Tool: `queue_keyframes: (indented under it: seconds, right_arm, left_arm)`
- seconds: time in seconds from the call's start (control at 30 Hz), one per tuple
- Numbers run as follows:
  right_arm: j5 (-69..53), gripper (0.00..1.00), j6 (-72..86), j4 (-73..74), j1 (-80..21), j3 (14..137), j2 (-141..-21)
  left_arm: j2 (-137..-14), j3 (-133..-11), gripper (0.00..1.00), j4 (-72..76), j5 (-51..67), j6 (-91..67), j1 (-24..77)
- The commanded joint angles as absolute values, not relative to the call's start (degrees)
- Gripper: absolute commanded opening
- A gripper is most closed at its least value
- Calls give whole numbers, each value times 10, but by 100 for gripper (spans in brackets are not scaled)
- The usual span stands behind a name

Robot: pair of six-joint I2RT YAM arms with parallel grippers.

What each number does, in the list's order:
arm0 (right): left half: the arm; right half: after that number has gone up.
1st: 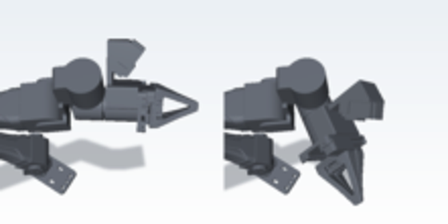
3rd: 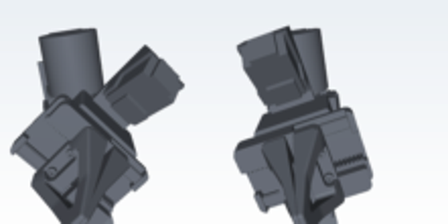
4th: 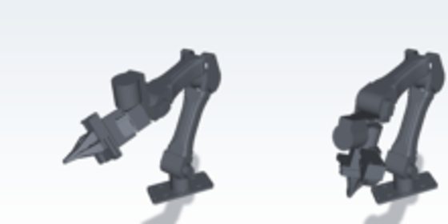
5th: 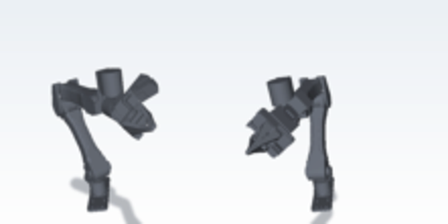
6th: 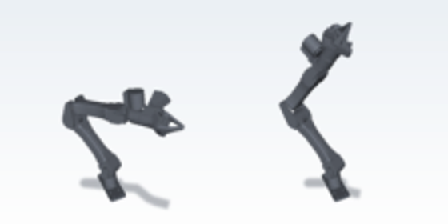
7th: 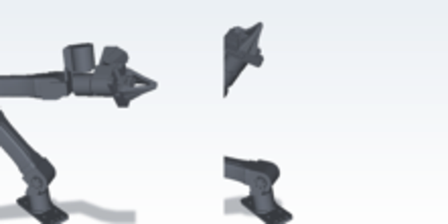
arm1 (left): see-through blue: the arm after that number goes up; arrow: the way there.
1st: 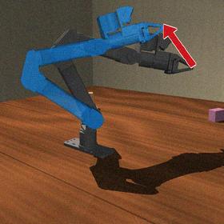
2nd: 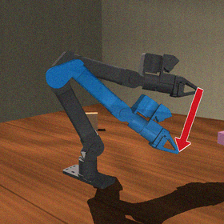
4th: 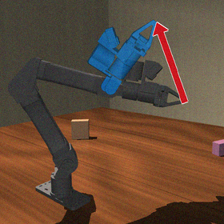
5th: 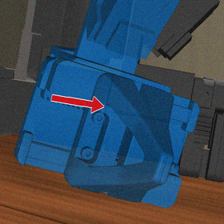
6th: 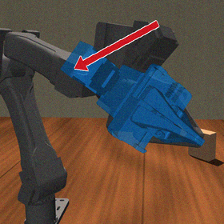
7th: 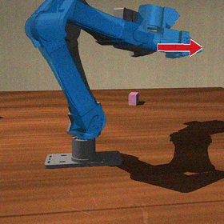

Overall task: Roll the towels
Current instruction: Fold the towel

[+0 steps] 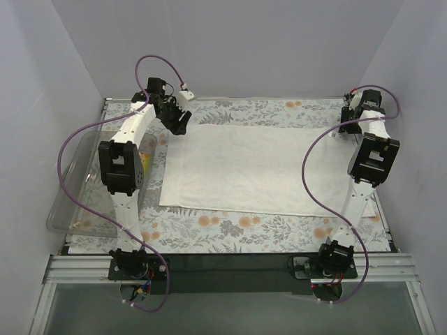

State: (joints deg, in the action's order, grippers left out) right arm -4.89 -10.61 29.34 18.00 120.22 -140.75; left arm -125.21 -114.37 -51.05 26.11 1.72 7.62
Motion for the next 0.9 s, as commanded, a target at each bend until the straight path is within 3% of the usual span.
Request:
queue_keyframes:
  seconds: [0.0, 0.17, 0.27, 0.33, 0.4, 0.63, 0.77, 0.87]
  right_arm:
    - [-65, 42, -89, 291, 186, 1190, -1437]
    - [-71, 40, -88, 297, 197, 1183, -1451]
    - [-73, 25, -96, 300, 197, 1179, -1454]
    - [-72, 8, -104, 301, 196, 1179, -1454]
    - [-69, 1, -106, 303, 196, 1181, -1448]
    - [-90, 1, -115, 304, 196, 1179, -1397]
    - [-101, 1, -133, 304, 191, 1155, -1360]
    - [-99, 1, -142, 305, 191, 1136, -1347]
  left_arm:
    - [-1234, -1162, 51, -521, 265, 23, 75]
    - [-1232, -1160, 51, -527, 262, 24, 74]
    - [-1232, -1158, 51, -526, 254, 25, 74]
    - [-1235, -1158, 51, -526, 251, 20, 74]
    - [-1244, -1172, 51, -533, 254, 16, 73]
    - [-1310, -1267, 51, -558, 241, -21, 62]
    - [-1379, -1372, 45, -588, 212, -9, 61]
    - [-1380, -1353, 42, -583, 187, 15, 61]
